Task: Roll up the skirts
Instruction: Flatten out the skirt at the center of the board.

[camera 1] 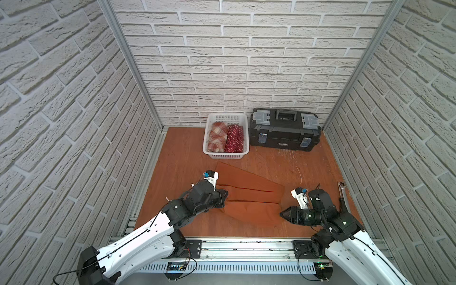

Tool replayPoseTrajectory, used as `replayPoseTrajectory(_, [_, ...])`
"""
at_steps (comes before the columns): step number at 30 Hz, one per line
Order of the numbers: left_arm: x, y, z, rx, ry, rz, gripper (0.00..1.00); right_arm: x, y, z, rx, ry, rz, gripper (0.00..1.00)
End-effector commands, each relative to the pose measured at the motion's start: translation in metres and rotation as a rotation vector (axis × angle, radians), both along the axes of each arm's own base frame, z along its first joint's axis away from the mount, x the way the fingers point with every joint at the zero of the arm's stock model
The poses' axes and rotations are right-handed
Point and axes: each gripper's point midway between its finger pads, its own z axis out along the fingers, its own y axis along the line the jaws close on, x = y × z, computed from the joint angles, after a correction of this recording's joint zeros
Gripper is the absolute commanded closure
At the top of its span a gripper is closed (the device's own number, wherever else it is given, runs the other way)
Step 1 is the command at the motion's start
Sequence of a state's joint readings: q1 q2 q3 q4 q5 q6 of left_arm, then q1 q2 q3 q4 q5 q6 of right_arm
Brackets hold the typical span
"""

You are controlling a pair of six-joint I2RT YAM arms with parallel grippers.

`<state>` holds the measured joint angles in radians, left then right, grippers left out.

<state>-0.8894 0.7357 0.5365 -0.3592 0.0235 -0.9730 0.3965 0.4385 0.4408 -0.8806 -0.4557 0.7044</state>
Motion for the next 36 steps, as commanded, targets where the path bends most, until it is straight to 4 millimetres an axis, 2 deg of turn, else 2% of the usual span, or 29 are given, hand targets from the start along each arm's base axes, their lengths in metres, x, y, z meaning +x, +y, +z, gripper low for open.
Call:
replayPoseTrajectory(1, [-0.02, -0.002, -0.006, -0.048, 0.064, -0.04, 0.7, 0.011, -0.01, 0.009, -0.027, -0.032, -0.101, 0.52])
replayPoseTrajectory(2, [-0.019, 0.001, -0.004, -0.047, 0.053, -0.033, 0.53, 0.019, -0.014, 0.012, -0.051, -0.053, -0.127, 0.49])
replayPoseTrajectory(4, [-0.011, 0.01, 0.002, -0.012, 0.015, 0.004, 0.28, 0.037, -0.012, 0.017, -0.068, -0.083, -0.148, 0.47])
replayPoseTrajectory(7, [0.017, 0.025, 0.016, 0.051, -0.035, 0.097, 0.08, 0.071, -0.011, 0.017, -0.127, -0.125, -0.179, 0.43])
replayPoseTrajectory(8, [0.029, 0.029, 0.012, 0.094, -0.022, 0.119, 0.02, 0.083, -0.013, 0.015, -0.166, -0.14, -0.19, 0.42])
replayPoseTrajectory(10, [0.059, 0.036, 0.016, 0.154, -0.049, 0.173, 0.02, 0.107, -0.019, 0.005, -0.251, -0.16, -0.216, 0.4])
replayPoseTrajectory(12, [0.09, 0.043, 0.013, 0.191, -0.07, 0.234, 0.02, 0.123, -0.026, -0.006, -0.327, -0.137, -0.236, 0.42])
replayPoseTrajectory(15, [0.132, 0.056, 0.009, 0.239, -0.099, 0.294, 0.02, 0.14, -0.017, -0.013, -0.344, -0.128, -0.19, 0.45])
replayPoseTrajectory(17, [0.153, 0.065, -0.002, 0.228, -0.082, 0.318, 0.02, 0.149, -0.017, -0.017, -0.365, -0.132, -0.176, 0.46])
replayPoseTrajectory(19, [0.171, 0.077, -0.024, 0.224, -0.031, 0.357, 0.04, 0.155, -0.015, -0.026, -0.37, -0.115, -0.161, 0.51])
replayPoseTrajectory(22, [0.183, 0.076, -0.058, 0.222, 0.019, 0.354, 0.07, 0.16, -0.014, -0.038, -0.387, -0.093, -0.15, 0.58])
replayPoseTrajectory(25, [0.187, 0.069, -0.08, 0.201, 0.036, 0.334, 0.1, 0.164, -0.016, -0.044, -0.402, -0.084, -0.151, 0.66])
replayPoseTrajectory(28, [0.193, 0.059, -0.088, 0.172, 0.029, 0.301, 0.15, 0.168, -0.02, -0.048, -0.421, -0.071, -0.148, 0.72])
replayPoseTrajectory(31, [0.198, 0.051, -0.094, 0.161, 0.02, 0.273, 0.22, 0.171, -0.026, -0.054, -0.438, -0.048, -0.153, 0.73])
replayPoseTrajectory(36, [0.2, 0.039, -0.114, 0.199, 0.037, 0.213, 0.45, 0.174, -0.031, -0.063, -0.447, -0.013, -0.162, 0.73])
